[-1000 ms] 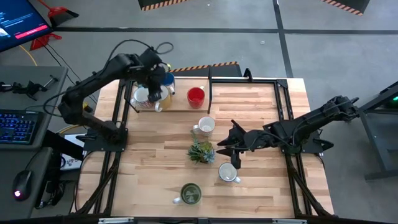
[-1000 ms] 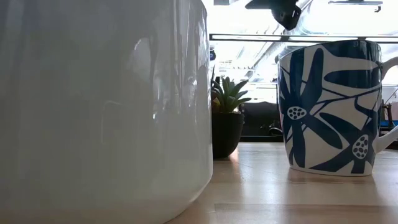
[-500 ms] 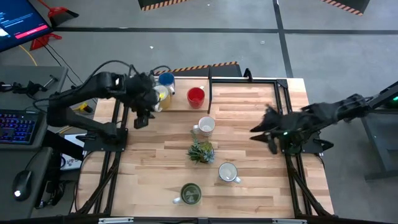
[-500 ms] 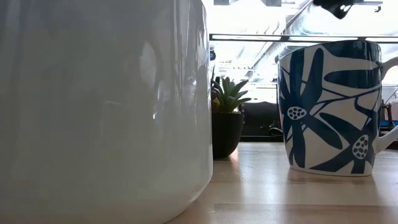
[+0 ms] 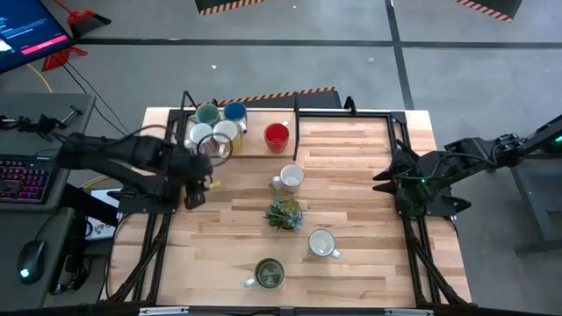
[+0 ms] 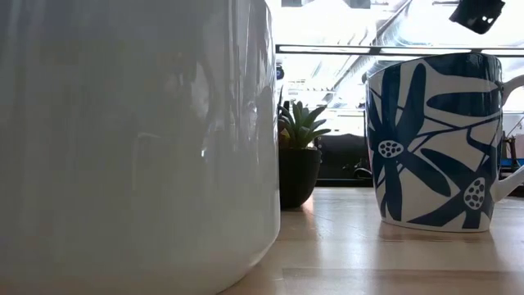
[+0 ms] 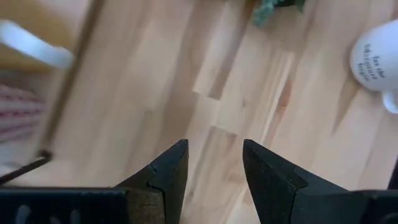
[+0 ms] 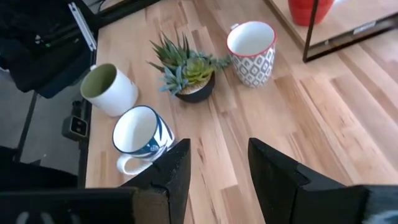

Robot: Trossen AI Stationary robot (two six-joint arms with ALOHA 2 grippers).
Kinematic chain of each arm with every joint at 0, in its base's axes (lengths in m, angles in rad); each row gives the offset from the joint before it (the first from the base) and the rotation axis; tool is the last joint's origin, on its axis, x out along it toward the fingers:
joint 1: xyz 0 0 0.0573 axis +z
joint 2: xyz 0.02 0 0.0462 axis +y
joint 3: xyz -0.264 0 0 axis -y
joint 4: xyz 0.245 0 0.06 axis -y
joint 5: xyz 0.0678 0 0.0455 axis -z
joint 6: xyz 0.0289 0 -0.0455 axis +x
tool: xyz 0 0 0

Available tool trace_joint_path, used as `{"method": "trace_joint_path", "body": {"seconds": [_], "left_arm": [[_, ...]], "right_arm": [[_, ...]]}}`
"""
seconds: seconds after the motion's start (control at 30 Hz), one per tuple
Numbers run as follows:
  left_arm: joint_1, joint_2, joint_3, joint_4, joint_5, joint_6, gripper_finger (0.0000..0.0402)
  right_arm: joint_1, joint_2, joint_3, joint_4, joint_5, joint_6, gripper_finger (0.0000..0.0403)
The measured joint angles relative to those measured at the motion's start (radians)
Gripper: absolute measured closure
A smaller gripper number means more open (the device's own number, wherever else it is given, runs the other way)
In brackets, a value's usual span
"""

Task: Place coffee mugs
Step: Move the blue patterned mug to the top center of the table

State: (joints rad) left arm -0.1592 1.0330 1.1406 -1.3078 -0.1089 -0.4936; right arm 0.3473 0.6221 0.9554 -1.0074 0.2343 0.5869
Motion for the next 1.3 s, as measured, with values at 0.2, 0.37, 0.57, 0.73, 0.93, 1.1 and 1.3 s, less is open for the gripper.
{"method": "trace_joint_path", "body": {"seconds": [0.2,0.37,0.57,0.73,0.93,1.1,1.3], "left_arm": [[-0.085,-0.139,-0.177,0.096,-0.029,-0.026,0.0259],[-0.101,-0.292,-0.285,0.121,-0.058,0.005,0.0259],[-0.088,-0.477,-0.419,0.219,-0.121,0.119,0.0259],[-0.047,-0.525,-0.472,0.295,-0.113,0.139,0.0259],[-0.022,-0.535,-0.52,0.508,-0.103,0.137,0.0259],[-0.016,-0.521,-0.594,0.815,-0.112,0.131,0.0259],[-0.016,-0.459,-0.642,0.898,-0.136,0.088,0.0259]], "right_arm": [[0.0,-0.002,0.0,-0.001,-0.001,0.042,0.0265],[0.0,0.001,0.0,-0.001,-0.001,0.043,0.0265],[0.0,0.0,0.0,-0.005,0.023,0.084,0.0265],[0.0,0.0,0.0,0.003,0.119,0.221,0.0265],[0.0,0.04,0.0,0.018,0.26,0.364,0.0265],[0.0,0.155,-0.001,0.087,0.141,0.257,0.0265],[0.0,0.283,-0.001,0.257,0.093,0.065,0.0265]]}}
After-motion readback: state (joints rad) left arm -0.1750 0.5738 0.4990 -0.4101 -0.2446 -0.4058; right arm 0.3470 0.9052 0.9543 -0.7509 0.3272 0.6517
